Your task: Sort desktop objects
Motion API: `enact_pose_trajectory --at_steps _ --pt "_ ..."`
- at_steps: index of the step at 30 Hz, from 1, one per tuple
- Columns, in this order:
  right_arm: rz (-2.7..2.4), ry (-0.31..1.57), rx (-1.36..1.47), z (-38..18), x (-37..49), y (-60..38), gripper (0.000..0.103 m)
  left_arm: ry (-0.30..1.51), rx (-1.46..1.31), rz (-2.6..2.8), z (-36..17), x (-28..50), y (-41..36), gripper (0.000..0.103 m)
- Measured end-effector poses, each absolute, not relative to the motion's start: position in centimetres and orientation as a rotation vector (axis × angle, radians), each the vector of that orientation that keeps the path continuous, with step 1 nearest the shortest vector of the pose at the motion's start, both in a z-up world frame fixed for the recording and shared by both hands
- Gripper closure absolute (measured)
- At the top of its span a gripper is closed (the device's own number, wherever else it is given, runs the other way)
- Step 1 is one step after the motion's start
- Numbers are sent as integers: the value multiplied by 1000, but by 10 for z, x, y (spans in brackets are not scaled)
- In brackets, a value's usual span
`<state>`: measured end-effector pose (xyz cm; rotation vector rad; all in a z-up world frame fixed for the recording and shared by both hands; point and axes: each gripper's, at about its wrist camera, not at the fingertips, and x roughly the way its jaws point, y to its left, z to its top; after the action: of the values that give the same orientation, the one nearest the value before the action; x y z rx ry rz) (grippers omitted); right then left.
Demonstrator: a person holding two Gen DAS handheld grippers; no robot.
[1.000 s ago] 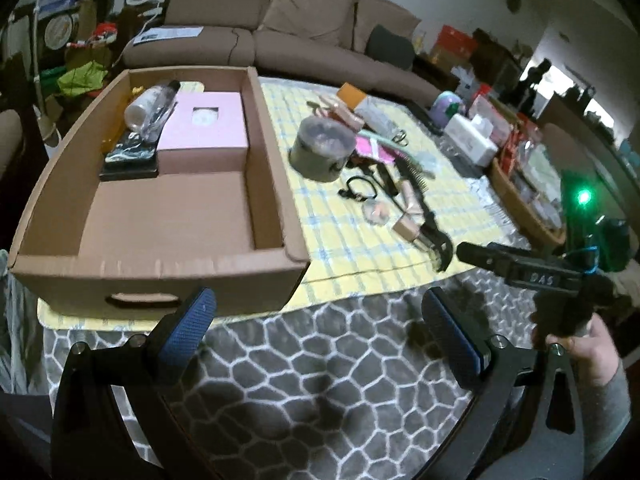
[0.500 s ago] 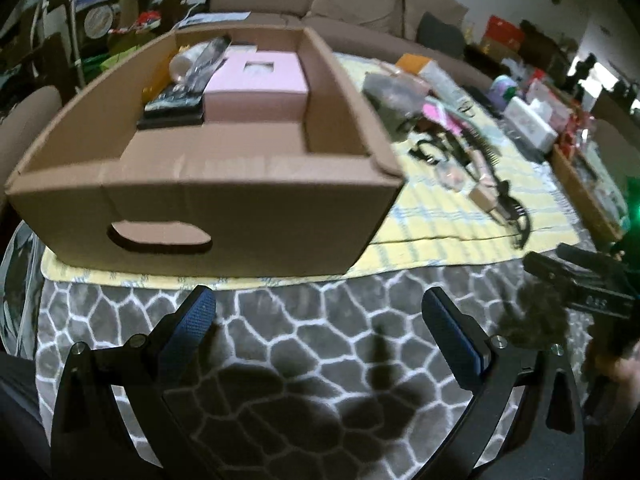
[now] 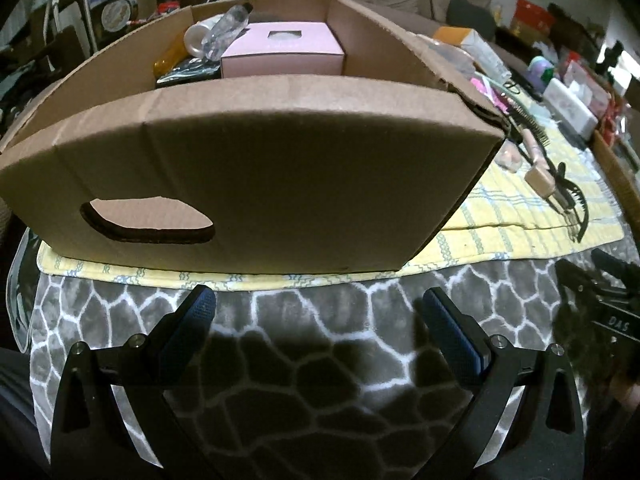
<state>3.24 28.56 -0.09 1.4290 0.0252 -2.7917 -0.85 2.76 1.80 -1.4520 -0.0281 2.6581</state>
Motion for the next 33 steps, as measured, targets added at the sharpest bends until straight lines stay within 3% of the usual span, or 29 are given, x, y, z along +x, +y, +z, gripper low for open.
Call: enact_pose_trajectory --at_steps 3,33 --pt "-2790 21 1422 -1 33 287 0 62 -1474 2685 15 -8 37 0" --pt "-2793 21 1420 -1 33 287 0 -14 -1466 2777 12 -8 38 0"
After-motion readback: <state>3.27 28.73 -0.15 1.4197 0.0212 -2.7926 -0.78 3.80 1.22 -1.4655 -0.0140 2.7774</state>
